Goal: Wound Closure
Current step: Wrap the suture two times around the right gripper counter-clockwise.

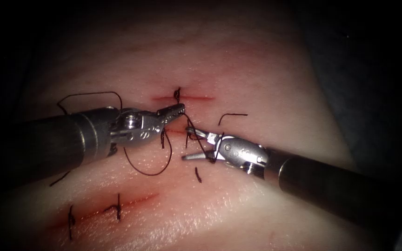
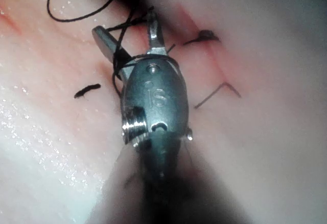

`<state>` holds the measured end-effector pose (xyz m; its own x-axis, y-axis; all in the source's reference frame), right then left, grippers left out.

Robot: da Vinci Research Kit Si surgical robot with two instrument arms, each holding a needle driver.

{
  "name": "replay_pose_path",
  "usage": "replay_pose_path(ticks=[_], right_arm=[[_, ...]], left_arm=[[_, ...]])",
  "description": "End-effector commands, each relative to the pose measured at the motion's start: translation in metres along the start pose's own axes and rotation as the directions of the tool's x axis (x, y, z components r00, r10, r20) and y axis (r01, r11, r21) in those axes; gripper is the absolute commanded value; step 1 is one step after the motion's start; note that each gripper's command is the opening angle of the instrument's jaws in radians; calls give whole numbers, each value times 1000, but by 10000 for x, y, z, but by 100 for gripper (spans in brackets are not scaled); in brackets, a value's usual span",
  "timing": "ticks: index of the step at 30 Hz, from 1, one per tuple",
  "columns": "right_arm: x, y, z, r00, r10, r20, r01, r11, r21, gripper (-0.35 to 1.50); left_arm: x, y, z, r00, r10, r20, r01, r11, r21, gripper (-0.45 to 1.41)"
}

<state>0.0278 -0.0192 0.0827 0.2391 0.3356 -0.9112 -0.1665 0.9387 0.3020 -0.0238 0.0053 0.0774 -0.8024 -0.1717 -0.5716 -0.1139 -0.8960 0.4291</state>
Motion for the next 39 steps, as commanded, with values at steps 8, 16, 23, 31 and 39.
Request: replay_pose_path(ticks=[8,16,23,31,39], right_arm=[[-35,-16,22,996,70,-50,-64,991,115,119],[-20,-16,1,944,196,-265,-154,973,173,109],[4,-11,-13,882,253,-398,-184,962,203,98],[16,13,-23,842,261,-473,-260,963,69,101],[9,22,-34,794,238,-559,-320,946,-52,101]], left_arm=[[-11,5,55,997,35,-66,-43,992,-117,-45],[-34,29,97,994,82,-76,-97,973,-211,-45],[-60,61,124,989,118,-86,-138,949,-285,-45],[-63,99,128,991,45,-129,-83,946,-313,-45],[-50,119,107,980,-40,-194,-29,941,-337,-45]])
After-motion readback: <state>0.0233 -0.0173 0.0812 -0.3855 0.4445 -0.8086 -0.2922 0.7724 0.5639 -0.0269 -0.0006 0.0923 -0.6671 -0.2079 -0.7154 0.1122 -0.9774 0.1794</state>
